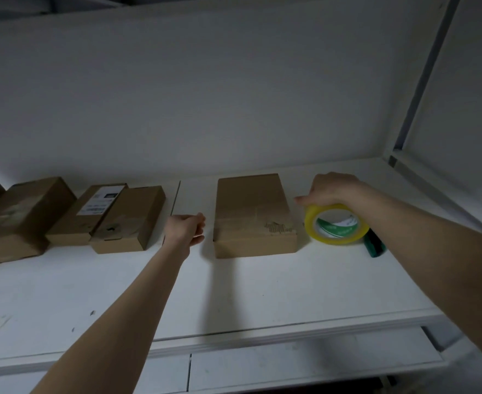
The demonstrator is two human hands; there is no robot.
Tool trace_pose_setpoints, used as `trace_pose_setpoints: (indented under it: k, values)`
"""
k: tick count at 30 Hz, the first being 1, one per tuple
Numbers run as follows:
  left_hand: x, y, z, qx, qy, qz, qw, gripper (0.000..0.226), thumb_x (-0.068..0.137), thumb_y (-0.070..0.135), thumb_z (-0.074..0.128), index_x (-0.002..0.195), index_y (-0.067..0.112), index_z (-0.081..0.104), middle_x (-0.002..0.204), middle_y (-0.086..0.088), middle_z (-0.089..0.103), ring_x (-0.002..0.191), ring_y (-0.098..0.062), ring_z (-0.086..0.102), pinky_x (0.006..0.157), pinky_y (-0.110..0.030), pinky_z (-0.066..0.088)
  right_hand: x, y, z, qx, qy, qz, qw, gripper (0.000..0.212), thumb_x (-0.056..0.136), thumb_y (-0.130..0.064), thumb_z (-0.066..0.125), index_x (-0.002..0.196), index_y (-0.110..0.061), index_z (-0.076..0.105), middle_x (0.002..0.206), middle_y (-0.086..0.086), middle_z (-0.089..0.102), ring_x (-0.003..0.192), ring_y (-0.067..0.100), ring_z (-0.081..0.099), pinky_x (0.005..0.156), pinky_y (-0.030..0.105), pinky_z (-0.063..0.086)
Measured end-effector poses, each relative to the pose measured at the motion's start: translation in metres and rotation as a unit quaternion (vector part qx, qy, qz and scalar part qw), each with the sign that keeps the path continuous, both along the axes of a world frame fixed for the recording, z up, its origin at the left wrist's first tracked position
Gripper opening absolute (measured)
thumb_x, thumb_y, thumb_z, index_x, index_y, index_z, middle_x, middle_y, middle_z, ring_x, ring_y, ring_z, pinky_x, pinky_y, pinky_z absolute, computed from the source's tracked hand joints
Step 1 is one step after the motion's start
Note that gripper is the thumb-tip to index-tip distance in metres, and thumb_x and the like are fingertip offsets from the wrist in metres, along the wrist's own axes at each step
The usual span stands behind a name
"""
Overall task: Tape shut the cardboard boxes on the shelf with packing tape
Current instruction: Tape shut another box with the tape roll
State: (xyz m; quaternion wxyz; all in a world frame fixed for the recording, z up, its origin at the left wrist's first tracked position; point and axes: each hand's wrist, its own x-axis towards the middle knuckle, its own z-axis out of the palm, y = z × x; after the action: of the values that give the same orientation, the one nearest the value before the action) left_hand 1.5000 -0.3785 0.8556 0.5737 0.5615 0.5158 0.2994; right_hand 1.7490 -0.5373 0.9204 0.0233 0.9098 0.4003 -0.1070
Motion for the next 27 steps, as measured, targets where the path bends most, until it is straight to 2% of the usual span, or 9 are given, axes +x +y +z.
trace_pose_setpoints:
  k: [7,17,23,27]
  values:
    - [0.003,0.0,-0.006,0.001,0.014,0.006,1.0,0.021,0.093,0.012,0.06,0.073,0.007,0.061,0.07,-0.008,0.059,0.061,-0.016,0.054,0.055,-0.026,0.048,-0.007,0.006,-0.005,-0.054,-0.012,-0.007,0.998,0.091,0.073,-0.084,0.049,0.131,-0.015,0.049,0.129,0.008,0.057,0.114,0.027,0.056,0.079,0.033,0.041]
    - [0.004,-0.001,-0.017,-0.01,0.023,0.001,1.0,0.02,0.092,0.012,0.061,0.073,0.006,0.063,0.069,-0.006,0.059,0.058,-0.015,0.053,0.051,-0.024,0.048,-0.012,0.008,-0.015,-0.089,-0.03,-0.018,0.995,0.085,0.073,-0.084,0.051,0.126,-0.017,0.053,0.123,0.005,0.06,0.111,0.025,0.057,0.077,0.031,0.04]
    - [0.004,0.0,-0.024,-0.008,0.036,-0.005,0.999,0.019,0.093,0.014,0.06,0.076,0.006,0.064,0.071,-0.007,0.061,0.059,-0.016,0.053,0.048,-0.024,0.047,-0.014,0.015,-0.018,-0.105,-0.033,-0.025,0.994,0.081,0.07,-0.084,0.054,0.118,-0.019,0.056,0.107,0.003,0.06,0.096,0.024,0.056,0.073,0.03,0.04]
    - [0.008,-0.002,-0.034,-0.022,0.046,-0.025,0.998,0.03,0.091,0.018,0.06,0.064,0.007,0.059,0.061,-0.006,0.054,0.049,-0.017,0.046,0.044,-0.02,0.043,-0.014,0.018,-0.021,-0.113,-0.043,-0.021,0.992,0.078,0.071,-0.084,0.053,0.117,-0.021,0.057,0.109,0.003,0.06,0.101,0.024,0.058,0.074,0.03,0.039]
